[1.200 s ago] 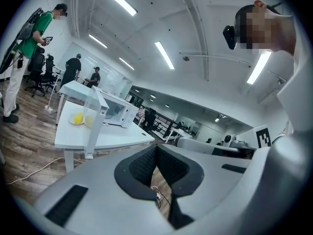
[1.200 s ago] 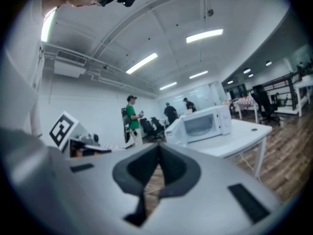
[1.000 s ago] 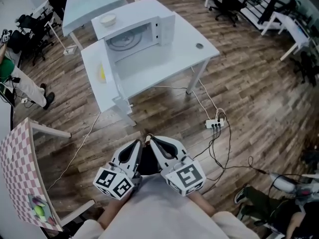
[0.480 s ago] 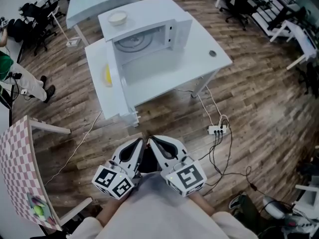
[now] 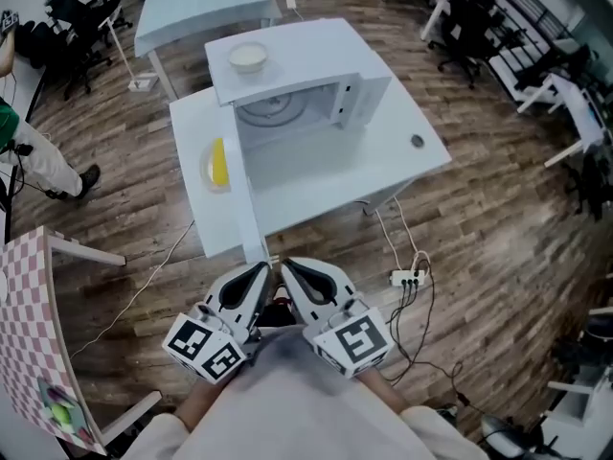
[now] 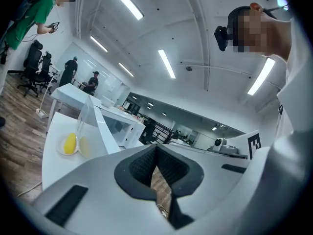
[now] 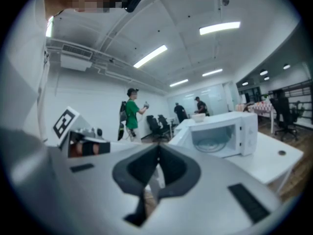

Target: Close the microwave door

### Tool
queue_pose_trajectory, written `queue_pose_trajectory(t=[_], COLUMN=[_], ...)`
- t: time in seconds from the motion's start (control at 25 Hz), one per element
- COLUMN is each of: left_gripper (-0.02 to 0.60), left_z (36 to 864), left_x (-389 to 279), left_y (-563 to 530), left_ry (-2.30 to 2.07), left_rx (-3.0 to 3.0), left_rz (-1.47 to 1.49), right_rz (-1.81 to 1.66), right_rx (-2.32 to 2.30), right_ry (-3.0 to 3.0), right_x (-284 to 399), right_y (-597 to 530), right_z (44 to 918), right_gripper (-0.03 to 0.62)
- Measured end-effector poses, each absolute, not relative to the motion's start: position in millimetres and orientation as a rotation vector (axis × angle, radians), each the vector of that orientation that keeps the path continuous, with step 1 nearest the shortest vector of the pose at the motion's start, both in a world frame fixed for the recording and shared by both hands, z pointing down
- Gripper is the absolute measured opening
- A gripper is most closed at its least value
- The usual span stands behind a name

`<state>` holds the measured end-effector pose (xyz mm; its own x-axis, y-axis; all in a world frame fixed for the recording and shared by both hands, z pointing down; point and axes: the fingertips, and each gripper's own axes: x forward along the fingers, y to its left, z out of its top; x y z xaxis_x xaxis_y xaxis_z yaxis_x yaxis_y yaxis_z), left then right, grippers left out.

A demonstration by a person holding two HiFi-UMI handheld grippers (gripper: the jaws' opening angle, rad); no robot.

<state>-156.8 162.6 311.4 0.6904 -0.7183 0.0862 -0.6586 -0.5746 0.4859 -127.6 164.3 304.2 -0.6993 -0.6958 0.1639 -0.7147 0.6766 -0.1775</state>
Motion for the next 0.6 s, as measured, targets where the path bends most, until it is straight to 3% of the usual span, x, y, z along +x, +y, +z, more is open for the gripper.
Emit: queue_pose_trajectory(t=[0.6], left_gripper=[0.017], left_z=[339], left_x=[-211], left_y=[121], left_ry=[-1.153], left_rx=[2.441], left_rz=[-0.044], right_rz=[0.348], right_rx=[1.236], right_ry=[-2.717], right_x=[-143], right_y=[107], right_z=[319], right_gripper=[0.023])
